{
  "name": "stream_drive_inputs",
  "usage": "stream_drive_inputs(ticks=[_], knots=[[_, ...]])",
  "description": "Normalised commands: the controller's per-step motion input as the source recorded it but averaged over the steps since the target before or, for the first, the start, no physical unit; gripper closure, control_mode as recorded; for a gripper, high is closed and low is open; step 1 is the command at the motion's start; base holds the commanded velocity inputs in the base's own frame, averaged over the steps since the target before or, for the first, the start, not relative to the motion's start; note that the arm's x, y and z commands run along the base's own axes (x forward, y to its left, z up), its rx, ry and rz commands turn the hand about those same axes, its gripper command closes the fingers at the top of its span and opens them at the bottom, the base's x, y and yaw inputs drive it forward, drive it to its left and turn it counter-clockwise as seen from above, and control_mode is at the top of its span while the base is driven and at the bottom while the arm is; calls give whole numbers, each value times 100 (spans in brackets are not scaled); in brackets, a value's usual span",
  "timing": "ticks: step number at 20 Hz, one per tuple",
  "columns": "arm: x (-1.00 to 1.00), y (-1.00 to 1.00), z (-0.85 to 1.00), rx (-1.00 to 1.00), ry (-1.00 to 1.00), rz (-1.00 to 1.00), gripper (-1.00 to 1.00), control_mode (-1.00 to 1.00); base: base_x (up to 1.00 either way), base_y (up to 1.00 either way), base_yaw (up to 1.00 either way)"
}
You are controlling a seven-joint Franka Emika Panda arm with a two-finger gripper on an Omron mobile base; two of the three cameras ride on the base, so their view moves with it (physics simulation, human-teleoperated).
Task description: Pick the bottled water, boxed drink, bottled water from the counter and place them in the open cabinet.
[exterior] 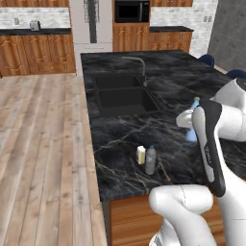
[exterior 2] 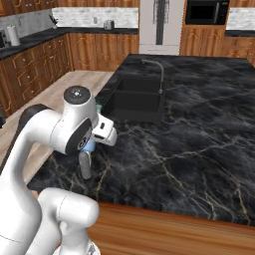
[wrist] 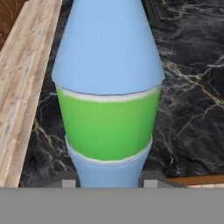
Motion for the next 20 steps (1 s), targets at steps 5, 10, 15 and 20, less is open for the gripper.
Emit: stream_drive_inputs(ticks=[5, 10, 15, 20], knots=[[-51, 9, 47, -17, -20, 0, 100, -100, 0, 0, 0], [-54, 13, 56, -16, -15, 0, 100, -100, 0, 0, 0], [-65, 6, 64, -5, -6, 0, 100, -100, 0, 0, 0], [-11, 2, 6, 0, -1, 0, 100, -100, 0, 0, 0]])
